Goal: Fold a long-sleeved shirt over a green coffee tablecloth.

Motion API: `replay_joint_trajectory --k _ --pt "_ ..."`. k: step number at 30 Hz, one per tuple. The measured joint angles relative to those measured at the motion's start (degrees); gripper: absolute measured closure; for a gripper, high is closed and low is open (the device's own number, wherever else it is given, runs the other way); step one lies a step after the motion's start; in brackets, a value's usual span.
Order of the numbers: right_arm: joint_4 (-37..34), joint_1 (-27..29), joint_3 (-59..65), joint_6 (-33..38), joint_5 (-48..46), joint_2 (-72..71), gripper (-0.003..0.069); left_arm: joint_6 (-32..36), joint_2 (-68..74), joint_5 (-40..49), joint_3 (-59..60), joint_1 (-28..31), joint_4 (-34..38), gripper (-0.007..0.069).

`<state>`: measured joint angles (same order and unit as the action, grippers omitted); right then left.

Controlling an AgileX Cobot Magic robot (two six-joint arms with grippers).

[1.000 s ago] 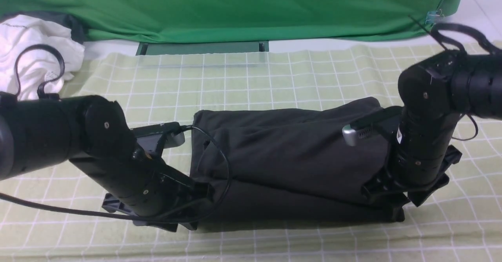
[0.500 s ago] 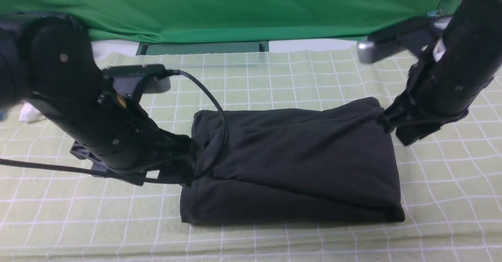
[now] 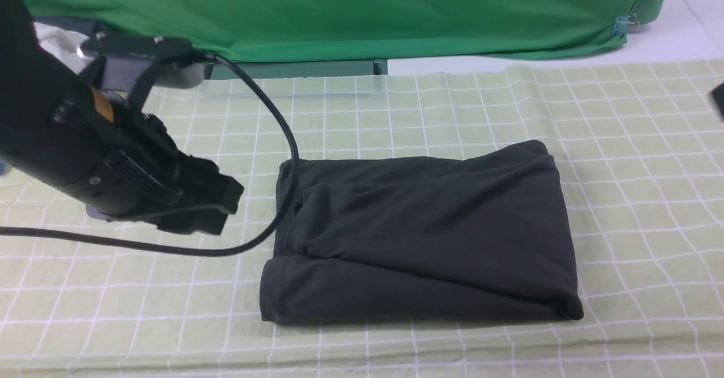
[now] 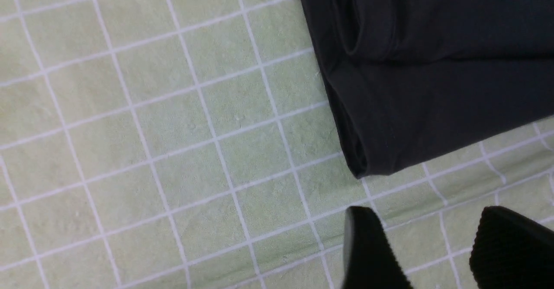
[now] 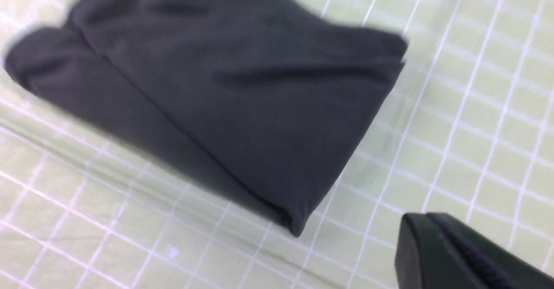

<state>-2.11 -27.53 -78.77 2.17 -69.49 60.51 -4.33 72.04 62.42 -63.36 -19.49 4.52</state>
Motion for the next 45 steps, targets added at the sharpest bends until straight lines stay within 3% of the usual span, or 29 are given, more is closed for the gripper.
replay_joint_trajectory --k 7,11,15,17,18,20,26,32,45 --pt "0.0 0.0 6.6 1.0 0.0 -16.0 0.0660 0.5 -2.0 -0.1 -0.4 0.0 -0.2 0.0535" --pt "0.1 0.0 13.1 2.7 2.2 -23.0 0.0659 0.6 -2.1 -1.6 -0.4 0.0 -0.4 0.0578" --pt "0.1 0.0 23.4 4.2 12.4 -30.4 0.0655 0.7 -2.1 -4.9 -0.4 0.0 -0.4 0.0582" --pt "0.1 0.0 30.3 4.4 22.5 -34.0 0.0655 0.7 -2.1 -5.9 -0.4 0.0 -0.4 0.0582" --pt "0.1 0.0 30.9 4.4 22.5 -34.2 0.0655 0.7 -2.1 -5.9 -0.4 0.0 -0.4 0.0582" --pt "0.2 0.0 38.9 4.4 35.7 -36.1 0.0652 1.3 -2.1 -6.4 -0.4 0.0 -0.4 0.0582" --pt "0.2 0.0 47.2 4.4 51.2 -36.2 0.0645 1.7 -2.1 -6.6 -0.4 0.0 -0.4 0.0582" --pt "0.2 0.0 48.1 4.4 55.6 -36.2 0.0633 1.8 -2.1 -6.6 -0.4 0.0 -0.4 0.0582" --pt "0.2 0.0 48.1 4.4 56.0 -36.2 0.0610 1.8 -2.1 -6.6 -0.4 0.0 -0.4 0.0582"
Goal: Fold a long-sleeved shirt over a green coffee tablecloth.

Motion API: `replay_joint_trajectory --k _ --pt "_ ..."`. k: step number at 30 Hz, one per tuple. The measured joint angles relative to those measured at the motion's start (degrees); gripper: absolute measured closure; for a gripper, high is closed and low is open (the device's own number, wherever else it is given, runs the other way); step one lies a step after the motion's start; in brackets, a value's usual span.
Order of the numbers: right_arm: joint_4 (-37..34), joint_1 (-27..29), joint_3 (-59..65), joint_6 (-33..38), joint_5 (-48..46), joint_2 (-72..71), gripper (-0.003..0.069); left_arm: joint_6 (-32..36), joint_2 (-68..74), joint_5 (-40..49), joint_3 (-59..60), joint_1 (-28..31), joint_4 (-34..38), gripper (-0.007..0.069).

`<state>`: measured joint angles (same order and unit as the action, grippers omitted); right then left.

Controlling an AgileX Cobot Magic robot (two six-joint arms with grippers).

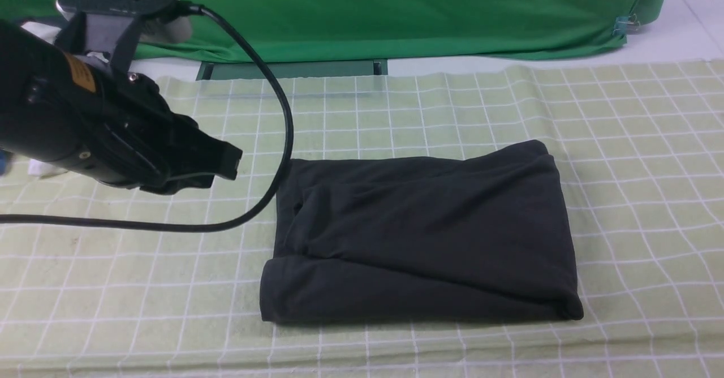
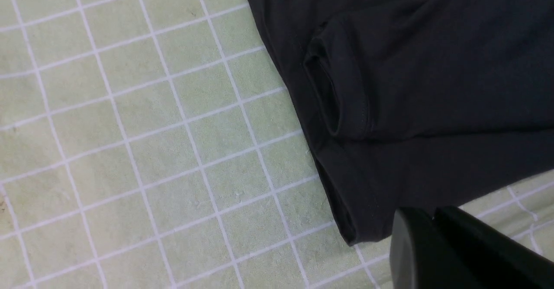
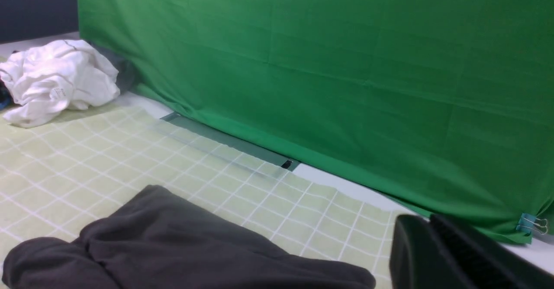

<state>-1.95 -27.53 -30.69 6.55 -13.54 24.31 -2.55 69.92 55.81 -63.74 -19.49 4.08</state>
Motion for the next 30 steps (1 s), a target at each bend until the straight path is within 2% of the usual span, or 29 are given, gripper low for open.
replay_joint_trajectory --k 14,18,19,23,30 --pt "0.0 0.6 0.4 0.0 0.3 -1.7 0.0577 0.0 0.0 -2.2 0.0 0.0 -0.9 0.0582" --pt "0.0 7.1 4.4 0.0 5.2 -6.0 0.0571 0.0 0.0 -2.3 0.0 0.0 -1.0 0.0582" --pt "0.0 10.2 7.0 0.0 7.1 -7.7 0.0566 0.0 0.0 -2.3 0.0 0.0 -1.0 0.0582" --pt "0.2 17.9 15.2 0.0 8.6 -13.1 0.0556 0.0 0.0 -2.3 0.0 0.0 -1.1 0.0582" --pt "2.0 24.4 26.5 0.0 8.3 -18.3 0.0544 0.0 0.0 -2.3 0.0 0.0 0.3 0.0582"
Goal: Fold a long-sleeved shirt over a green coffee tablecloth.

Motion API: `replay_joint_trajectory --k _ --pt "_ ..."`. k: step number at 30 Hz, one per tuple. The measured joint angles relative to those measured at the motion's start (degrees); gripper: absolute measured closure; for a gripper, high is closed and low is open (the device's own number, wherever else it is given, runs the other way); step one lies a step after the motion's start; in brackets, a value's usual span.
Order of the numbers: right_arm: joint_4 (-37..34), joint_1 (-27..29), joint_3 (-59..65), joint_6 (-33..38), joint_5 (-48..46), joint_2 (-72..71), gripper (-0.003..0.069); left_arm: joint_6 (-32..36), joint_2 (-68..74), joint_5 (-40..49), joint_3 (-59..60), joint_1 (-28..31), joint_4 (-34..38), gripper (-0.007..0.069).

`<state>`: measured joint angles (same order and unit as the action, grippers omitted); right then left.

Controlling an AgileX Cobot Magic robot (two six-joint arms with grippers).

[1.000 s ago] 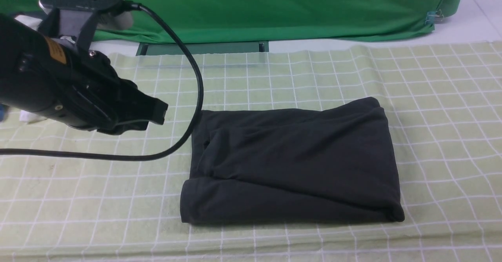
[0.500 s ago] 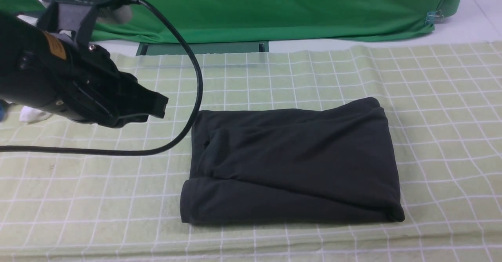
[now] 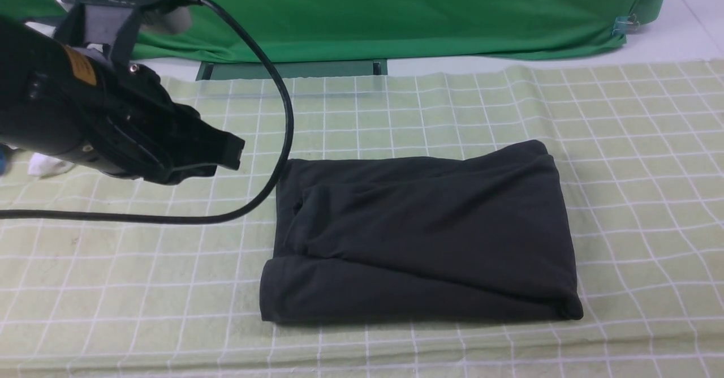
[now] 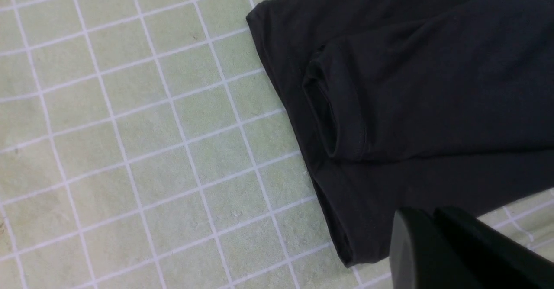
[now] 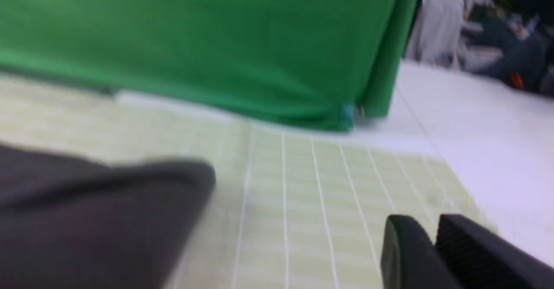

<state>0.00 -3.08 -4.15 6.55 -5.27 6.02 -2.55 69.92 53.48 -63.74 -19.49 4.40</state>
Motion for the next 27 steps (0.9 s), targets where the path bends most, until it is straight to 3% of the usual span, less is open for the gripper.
replay_joint_trajectory --k 9,27 --pt "1.4 0.8 3.2 0.0 -8.0 -0.2 0.0529 0.0 0.0 0.0 0.0 0.0 0.6 0.0582" --pt "2.4 2.7 4.7 0.0 -7.8 -4.3 0.0478 1.6 -1.3 -0.8 0.0 0.0 1.2 0.0582"
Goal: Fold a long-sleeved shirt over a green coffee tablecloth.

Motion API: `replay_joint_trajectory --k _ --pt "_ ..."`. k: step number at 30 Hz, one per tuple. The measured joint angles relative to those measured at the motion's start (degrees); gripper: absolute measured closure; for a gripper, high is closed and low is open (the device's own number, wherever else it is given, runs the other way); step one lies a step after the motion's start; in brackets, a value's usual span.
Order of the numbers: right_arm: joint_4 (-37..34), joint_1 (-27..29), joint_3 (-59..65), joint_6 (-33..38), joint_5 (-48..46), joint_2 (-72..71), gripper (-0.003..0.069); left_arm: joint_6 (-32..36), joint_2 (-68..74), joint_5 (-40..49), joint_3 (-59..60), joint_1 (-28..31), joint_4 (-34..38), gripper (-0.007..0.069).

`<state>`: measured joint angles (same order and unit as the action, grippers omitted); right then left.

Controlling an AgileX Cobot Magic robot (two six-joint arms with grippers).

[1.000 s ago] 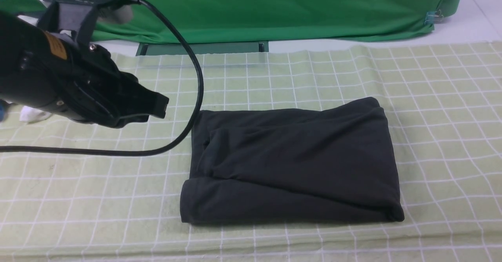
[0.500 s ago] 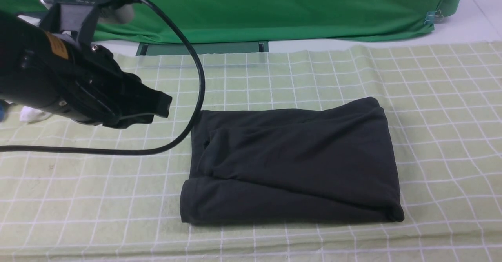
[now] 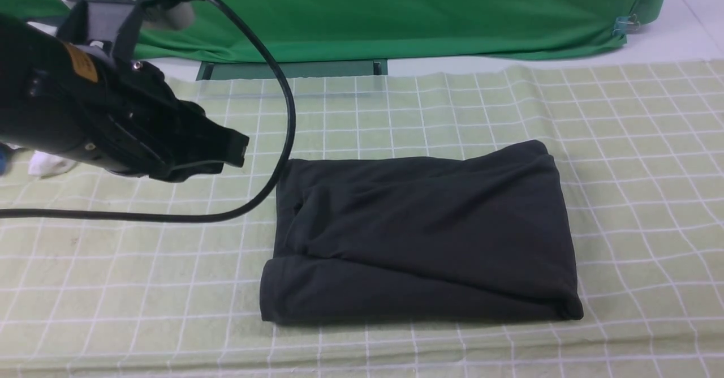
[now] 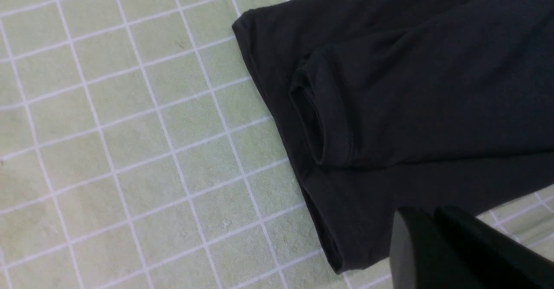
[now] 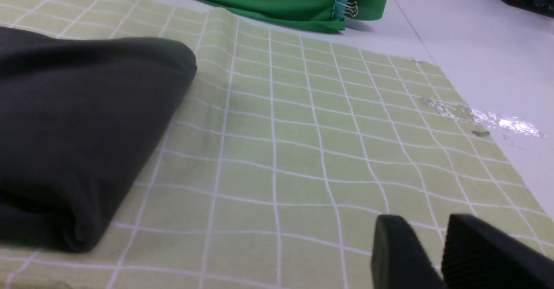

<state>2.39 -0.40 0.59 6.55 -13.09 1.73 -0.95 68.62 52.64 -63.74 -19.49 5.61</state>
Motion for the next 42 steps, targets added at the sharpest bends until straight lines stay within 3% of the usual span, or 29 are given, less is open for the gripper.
replay_joint_trajectory --k 10,15,18,19,22,26,34,42 --pt "0.0 0.0 0.0 0.0 0.0 0.0 0.0460 3.3 -13.4 0.3 1.0 0.0 2.8 0.0582" --pt "0.0 0.0 0.0 0.0 0.0 0.0 0.0449 8.1 -25.7 -7.7 9.8 0.0 12.5 0.0582" --pt "0.0 0.0 0.0 0.0 0.0 0.0 0.0445 10.4 -33.4 -17.0 18.1 0.0 19.1 0.0582" --pt "0.0 0.0 0.0 0.0 0.0 0.0 0.0442 11.3 -37.3 -24.4 23.2 0.0 22.6 0.0582" --pt "0.0 0.0 0.0 0.0 0.0 0.0 0.0434 12.3 -42.3 -32.1 30.3 0.0 25.2 0.0582" --pt "0.0 0.0 0.0 0.0 0.0 0.0 0.0425 12.9 -46.9 -35.3 36.4 0.0 24.0 0.0582" --pt "0.0 0.0 0.0 0.0 0.0 0.0 0.0421 13.3 -48.2 -35.7 42.9 0.0 11.0 0.0582" --pt "0.0 0.0 0.0 0.0 0.0 0.0 0.0421 13.4 -48.2 -36.6 44.5 0.0 6.1 0.0582"
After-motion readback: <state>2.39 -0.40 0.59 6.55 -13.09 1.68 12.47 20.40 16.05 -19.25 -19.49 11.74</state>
